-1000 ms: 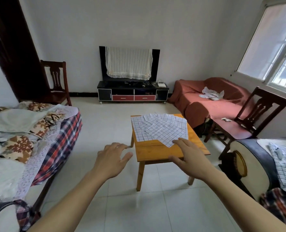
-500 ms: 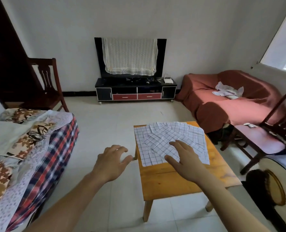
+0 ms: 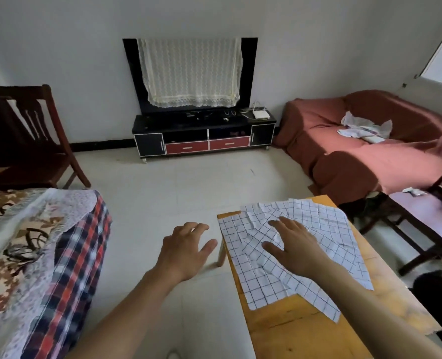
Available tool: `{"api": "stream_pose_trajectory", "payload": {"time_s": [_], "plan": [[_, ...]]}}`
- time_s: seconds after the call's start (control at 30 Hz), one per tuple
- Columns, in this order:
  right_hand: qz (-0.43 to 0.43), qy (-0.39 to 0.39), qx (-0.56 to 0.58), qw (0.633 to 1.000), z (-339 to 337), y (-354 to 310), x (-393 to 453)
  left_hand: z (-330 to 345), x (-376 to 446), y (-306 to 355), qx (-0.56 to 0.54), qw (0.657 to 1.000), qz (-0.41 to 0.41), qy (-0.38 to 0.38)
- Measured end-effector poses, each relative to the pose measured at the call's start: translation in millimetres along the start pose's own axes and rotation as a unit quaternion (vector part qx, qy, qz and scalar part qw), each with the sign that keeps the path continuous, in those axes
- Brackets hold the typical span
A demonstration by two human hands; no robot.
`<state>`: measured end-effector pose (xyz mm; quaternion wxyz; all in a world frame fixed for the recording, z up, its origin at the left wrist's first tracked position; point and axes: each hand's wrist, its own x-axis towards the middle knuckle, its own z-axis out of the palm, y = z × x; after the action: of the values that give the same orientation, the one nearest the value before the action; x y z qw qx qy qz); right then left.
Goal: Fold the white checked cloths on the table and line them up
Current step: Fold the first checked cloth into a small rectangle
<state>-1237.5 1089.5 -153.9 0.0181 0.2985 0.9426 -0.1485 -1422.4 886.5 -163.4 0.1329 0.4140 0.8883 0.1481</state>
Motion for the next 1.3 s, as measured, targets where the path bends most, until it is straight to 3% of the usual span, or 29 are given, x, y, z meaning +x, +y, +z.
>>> {"api": "stream_pose_trajectory", "payload": {"time_s": [0.33, 0.67, 1.0, 1.3], "plan": [[0.138, 0.027, 0.023, 0.99, 1.9, -63.3, 131.7, -48.9, 176.5, -78.4, 0.002, 0.992, 0.112, -0.052], [0.285, 0.065, 0.063, 0.954, 28.5, -2.8, 238.5, -32.7, 351.0, -56.3, 0.052, 0.96, 0.241, -0.134], [0.465, 0.105, 0.147, 0.867, 32.5, 51.0, 292.5, -12.9, 502.5, 28.1, 0.11, 0.897, 0.38, -0.198], [0.61, 0.117, 0.177, 0.764, 42.8, 56.1, 296.8, 42.2, 584.7, 111.0, 0.137, 0.8, 0.524, -0.26]]}}
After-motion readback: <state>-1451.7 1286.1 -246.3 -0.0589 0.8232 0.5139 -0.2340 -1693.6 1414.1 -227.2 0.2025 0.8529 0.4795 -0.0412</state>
